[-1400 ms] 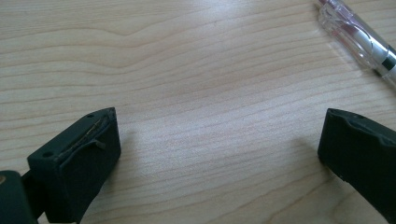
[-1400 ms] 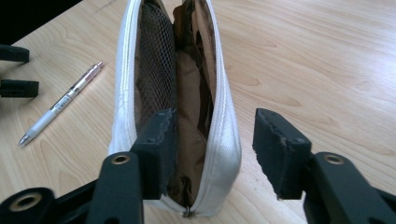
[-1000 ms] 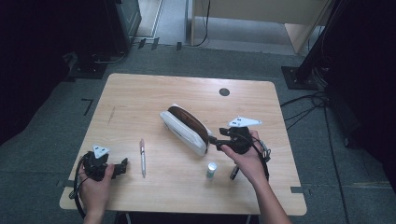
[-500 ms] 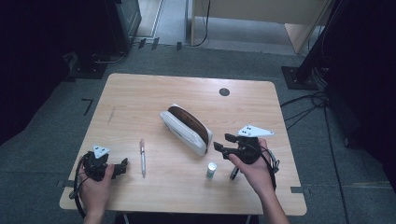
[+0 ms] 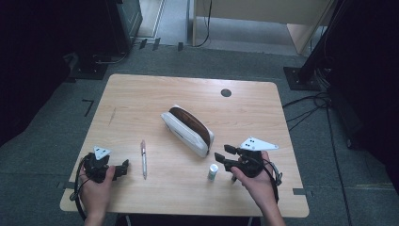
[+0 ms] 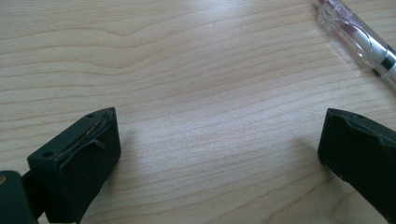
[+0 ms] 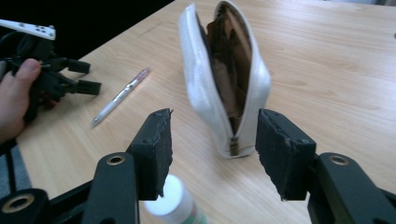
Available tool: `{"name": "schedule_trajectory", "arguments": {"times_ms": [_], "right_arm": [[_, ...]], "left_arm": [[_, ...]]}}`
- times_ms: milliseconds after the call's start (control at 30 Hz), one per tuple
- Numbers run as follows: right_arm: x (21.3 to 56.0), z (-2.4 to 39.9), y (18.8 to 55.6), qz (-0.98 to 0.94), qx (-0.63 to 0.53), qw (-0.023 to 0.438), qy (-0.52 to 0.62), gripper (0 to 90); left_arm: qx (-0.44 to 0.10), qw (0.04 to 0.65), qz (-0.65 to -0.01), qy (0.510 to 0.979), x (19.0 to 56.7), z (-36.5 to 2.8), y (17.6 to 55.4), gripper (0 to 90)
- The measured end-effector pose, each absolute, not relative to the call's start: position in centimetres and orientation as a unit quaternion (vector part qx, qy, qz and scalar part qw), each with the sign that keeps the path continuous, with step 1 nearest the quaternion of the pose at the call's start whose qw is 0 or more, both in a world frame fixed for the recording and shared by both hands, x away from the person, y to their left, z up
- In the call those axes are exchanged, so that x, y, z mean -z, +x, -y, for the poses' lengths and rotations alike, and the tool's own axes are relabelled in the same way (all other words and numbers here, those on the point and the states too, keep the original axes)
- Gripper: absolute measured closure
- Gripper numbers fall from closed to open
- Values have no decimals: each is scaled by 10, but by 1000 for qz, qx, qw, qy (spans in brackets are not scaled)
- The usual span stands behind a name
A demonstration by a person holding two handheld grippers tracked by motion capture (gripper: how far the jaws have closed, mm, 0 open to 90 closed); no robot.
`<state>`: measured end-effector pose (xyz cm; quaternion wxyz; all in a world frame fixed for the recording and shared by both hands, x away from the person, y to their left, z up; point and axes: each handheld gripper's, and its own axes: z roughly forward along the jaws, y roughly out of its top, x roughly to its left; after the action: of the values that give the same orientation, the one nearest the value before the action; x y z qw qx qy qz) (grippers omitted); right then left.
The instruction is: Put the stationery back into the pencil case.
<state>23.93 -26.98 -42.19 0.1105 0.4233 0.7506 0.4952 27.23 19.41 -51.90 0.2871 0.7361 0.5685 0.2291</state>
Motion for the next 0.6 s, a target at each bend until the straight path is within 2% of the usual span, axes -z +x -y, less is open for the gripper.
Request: {"name": "schedule_trajectory", "arguments": {"times_ms": [600], "right_arm": [[441,261,219,-754,-501,89,417,507]], "left_arm": [[-229,287,-568,736,519,-194,272,0]]}}
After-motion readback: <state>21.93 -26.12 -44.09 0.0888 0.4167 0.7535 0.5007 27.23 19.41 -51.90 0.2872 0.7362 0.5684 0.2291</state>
